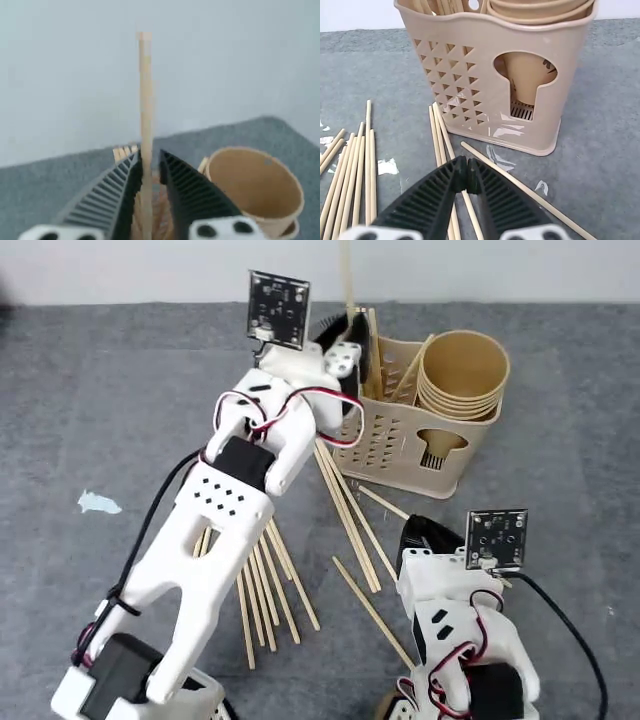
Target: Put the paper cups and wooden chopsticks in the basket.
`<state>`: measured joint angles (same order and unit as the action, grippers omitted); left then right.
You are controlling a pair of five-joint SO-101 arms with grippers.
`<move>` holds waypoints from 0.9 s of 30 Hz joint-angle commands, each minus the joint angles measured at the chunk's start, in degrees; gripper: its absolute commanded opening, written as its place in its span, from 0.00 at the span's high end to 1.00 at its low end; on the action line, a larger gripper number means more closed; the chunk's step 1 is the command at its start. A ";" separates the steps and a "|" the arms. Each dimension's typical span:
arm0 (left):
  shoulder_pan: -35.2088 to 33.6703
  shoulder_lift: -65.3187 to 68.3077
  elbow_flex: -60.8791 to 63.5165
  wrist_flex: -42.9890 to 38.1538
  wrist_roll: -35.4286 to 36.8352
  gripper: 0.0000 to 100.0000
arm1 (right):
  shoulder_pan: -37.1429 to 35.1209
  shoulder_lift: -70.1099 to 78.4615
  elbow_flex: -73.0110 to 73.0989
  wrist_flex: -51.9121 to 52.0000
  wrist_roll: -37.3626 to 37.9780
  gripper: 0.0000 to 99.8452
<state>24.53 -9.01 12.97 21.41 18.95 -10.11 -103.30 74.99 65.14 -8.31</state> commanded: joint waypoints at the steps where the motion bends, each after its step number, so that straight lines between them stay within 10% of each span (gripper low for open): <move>1: 0.79 -1.14 -3.03 4.57 0.44 0.87 | 0.22 0.04 -0.35 -1.01 -0.53 0.99; 10: 0.79 -13.80 -3.82 11.16 0.44 0.87 | 0.22 0.04 -0.35 -0.75 -0.53 0.99; 27: -12.22 -27.08 -11.47 56.70 -7.21 0.87 | 0.22 0.13 -0.18 -0.57 -0.53 0.99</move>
<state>15.38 -33.89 4.53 72.84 14.20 -10.20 -103.38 74.99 65.14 -8.31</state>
